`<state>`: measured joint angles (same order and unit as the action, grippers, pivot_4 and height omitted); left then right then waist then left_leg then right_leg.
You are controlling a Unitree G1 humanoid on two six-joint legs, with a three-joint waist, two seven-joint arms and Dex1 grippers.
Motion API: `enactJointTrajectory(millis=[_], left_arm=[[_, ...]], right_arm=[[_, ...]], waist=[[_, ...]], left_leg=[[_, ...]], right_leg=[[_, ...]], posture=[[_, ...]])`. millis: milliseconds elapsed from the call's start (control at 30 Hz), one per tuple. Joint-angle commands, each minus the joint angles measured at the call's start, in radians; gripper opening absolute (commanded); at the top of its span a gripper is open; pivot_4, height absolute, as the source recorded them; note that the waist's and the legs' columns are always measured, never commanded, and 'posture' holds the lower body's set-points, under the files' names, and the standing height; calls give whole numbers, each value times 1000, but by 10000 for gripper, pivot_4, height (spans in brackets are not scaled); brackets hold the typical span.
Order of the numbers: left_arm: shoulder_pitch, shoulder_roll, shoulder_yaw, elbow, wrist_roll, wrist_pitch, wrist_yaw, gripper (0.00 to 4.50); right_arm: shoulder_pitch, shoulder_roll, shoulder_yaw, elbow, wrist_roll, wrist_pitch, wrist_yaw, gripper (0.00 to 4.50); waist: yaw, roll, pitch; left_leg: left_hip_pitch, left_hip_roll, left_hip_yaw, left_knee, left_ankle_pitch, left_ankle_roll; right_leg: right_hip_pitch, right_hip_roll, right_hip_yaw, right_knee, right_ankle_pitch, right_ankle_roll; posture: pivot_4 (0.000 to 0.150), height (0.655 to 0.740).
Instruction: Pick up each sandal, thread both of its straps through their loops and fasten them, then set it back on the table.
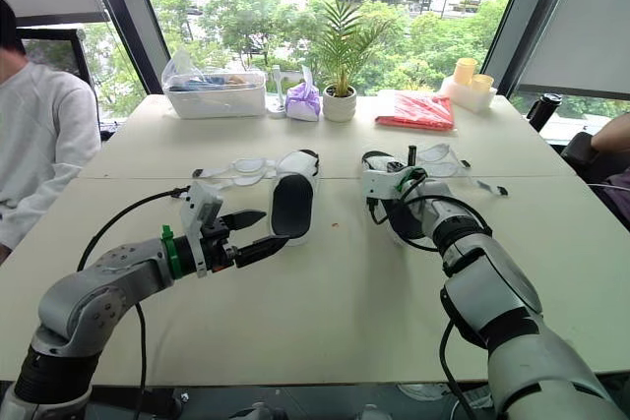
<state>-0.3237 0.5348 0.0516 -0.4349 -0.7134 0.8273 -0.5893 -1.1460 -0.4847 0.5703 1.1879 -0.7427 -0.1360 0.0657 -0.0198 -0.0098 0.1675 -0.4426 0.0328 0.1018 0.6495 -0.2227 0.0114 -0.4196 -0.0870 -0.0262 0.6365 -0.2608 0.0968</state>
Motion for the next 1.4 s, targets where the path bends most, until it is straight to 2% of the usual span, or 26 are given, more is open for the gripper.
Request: enactJointTrajectory(millis=[33, 100, 200, 233, 367, 467, 667, 933, 1033, 1233, 1267, 1400], left_arm=[[9, 9, 22, -38, -13, -3, 1, 45000], [15, 18, 26, -42, -14, -3, -2, 45000], [38, 41, 34, -39, -19, -5, -25, 45000], [44, 47, 33, -38, -19, -7, -30, 45000], [48, 54, 20, -33, -21, -14, -44, 45000], [40, 42, -1, -26, -10, -19, -46, 45000], [49, 39, -10, -32, -8, -18, -49, 45000], [50, 48, -21, -28, -7, -15, -60, 45000], [48, 48, -33, -17, 1, -18, -71, 45000], [15, 57, -121, 66, 96, -89, -143, 45000], [2, 57, -145, 95, 127, -117, -162, 45000], [-73, 39, -237, 220, 230, -232, -244, 45000]], right_arm=[[3, -49, -14, -42, 1, -55, -34, 240], [31, -107, -17, -101, 3, -143, -36, 240], [125, -305, -28, -293, 81, -607, 41, 240], [145, -343, -33, -330, 106, -708, 67, 240], [167, -426, -45, -374, 100, -889, 79, 240], [182, -473, -33, -423, 9, -1070, 22, 240], [215, -427, -49, -491, -22, -1220, -10, 240], [276, -380, -52, -534, -32, -1254, 12, 240], [281, -374, -56, -525, -34, -1233, 20, 11395], [297, -403, -93, -525, -24, -1208, 28, 42677], [302, -417, -109, -525, -19, -1196, 29, 44903], [347, -522, -177, -537, 27, -1150, 57, 44903]], waist=[[1, 0, 0], [4, 0, 0], [11, 1, 1], [10, 2, 1], [-13, 2, 1], [-21, 2, 1], [-22, 2, 1], [-2, 2, 1], [2, 2, 1], [6, 2, 1], [8, 2, 1], [12, 2, 1]], left_leg=[[0, 0, 0, 0, 0, 0], [0, 0, 0, 0, 0, 0], [-1, -1, -1, 0, 0, 0], [-1, -1, -1, -1, 0, 0], [0, -1, 1, -1, 0, 0], [2, 0, 0, -1, 1, -1], [2, 1, 0, -1, 2, -3], [3, 1, -1, 2, 2, -3], [3, 1, -1, 2, 2, -3], [10, 1, -1, 1, 2, -3], [11, 1, -1, 1, 2, -3], [13, 0, 0, 0, 1, -2]], right_leg=[[0, 0, 0, 0, 0, 0], [0, 0, 0, 0, 0, 0], [0, -1, 0, -1, 0, 0], [0, -1, 0, -1, 0, 0], [0, -1, 1, -3, 0, 2], [1, 0, 1, 0, 1, 2], [1, 0, 1, 1, 0, 2], [2, -1, 1, 1, 0, 2], [3, -1, 1, 1, 0, 2], [11, -1, 0, -1, 0, 2], [12, -1, 0, -1, 0, 1], [15, -1, 0, -3, 0, 1]], posture=[[1500, 7400], [1500, 7400], [1500, 7400], [1500, 7400], [1500, 7400], [1500, 7400], [1500, 7400], [1500, 7400], [1500, 7400], [1500, 7400], [1500, 7400], [1500, 7400]])
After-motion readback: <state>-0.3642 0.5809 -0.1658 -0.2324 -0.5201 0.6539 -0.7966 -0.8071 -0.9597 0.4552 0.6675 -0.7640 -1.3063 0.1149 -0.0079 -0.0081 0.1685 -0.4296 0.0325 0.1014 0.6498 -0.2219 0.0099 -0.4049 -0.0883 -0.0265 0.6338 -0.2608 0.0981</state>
